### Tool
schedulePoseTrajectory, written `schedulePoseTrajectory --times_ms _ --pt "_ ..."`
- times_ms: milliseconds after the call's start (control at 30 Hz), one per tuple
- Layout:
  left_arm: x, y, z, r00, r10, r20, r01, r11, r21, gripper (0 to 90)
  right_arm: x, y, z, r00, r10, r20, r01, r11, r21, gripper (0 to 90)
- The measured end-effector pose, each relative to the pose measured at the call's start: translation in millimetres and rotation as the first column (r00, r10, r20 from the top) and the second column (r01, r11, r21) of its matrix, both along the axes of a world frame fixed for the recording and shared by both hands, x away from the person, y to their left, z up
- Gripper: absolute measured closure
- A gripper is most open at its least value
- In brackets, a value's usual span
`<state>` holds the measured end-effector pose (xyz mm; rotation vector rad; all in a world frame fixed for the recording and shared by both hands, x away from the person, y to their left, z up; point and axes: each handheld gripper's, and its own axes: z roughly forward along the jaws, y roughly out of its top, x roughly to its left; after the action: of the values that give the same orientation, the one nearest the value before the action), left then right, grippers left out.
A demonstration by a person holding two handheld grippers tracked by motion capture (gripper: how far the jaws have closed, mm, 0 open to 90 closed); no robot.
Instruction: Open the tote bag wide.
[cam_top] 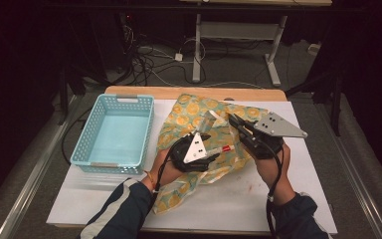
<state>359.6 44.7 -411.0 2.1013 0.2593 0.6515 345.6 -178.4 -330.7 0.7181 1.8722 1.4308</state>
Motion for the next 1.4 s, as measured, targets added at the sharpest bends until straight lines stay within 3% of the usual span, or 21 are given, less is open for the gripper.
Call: schedulePoseTrajectory --times_ms 100,333,467,667,767,833,933,967,1100,1233,1400 --pt "-13.8 11.6 6.7 0.9994 0.002 0.035 -0.002 1.0000 0.004 35.2 -0.2 -0.8 -0.4 1.0000 -0.001 -0.003 0.001 1.0000 -0.001 89.5" --pt "-43.3 50.0 10.3 0.9912 0.098 0.089 -0.101 0.9945 0.028 27.7 -0.1 -5.6 -0.6 1.0000 -0.008 -0.005 0.008 1.0000 -0.001 89.4" --pt "-54.3 76.8 5.3 0.9874 0.152 0.045 -0.152 0.9884 -0.002 25.2 -0.1 -9.6 -1.2 0.9998 -0.018 -0.003 0.018 0.9998 -0.008 89.4" --pt "-56.4 102.6 -4.1 0.9725 0.232 0.011 -0.233 0.9725 0.012 25.1 -1.3 -21.3 -1.7 0.9993 -0.035 -0.010 0.035 0.9994 0.001 89.4" --pt "-54.7 106.5 -13.3 0.9638 0.266 0.015 -0.267 0.9614 0.067 25.2 -2.5 -26.4 -3.4 0.9991 -0.039 -0.014 0.040 0.9992 0.001 89.4" --pt "-52.2 107.5 -17.9 0.9605 0.278 0.000 -0.277 0.9575 0.079 25.2 -3.5 -28.5 -4.6 0.9992 -0.036 -0.018 0.036 0.9993 -0.006 89.4" --pt "-50.1 107.9 -23.8 0.9562 0.289 0.044 -0.293 0.9498 0.110 25.4 -5.2 -28.4 -5.2 0.9997 -0.019 -0.016 0.019 0.9997 -0.012 89.3" --pt "-47.8 108.9 -25.7 0.9535 0.299 0.039 -0.302 0.9459 0.119 25.4 -5.7 -28.0 -5.2 1.0000 -0.004 -0.007 0.004 0.9998 -0.018 89.3" --pt "-42.6 113.0 -29.8 0.9496 0.313 0.012 -0.313 0.9429 0.115 25.4 -5.9 -25.9 -6.1 1.0000 0.002 -0.004 -0.002 0.9993 -0.036 89.3" --pt "-37.5 112.5 -33.3 0.9510 0.308 -0.029 -0.303 0.9466 0.110 26.0 -3.5 -28.5 -6.5 0.9999 -0.001 -0.010 0.000 0.9994 -0.034 89.3" --pt "-34.6 106.2 -40.1 0.9551 0.293 -0.043 -0.284 0.9465 0.153 26.6 -1.7 -33.8 -5.3 0.9998 -0.015 -0.013 0.014 0.9996 -0.025 89.3"
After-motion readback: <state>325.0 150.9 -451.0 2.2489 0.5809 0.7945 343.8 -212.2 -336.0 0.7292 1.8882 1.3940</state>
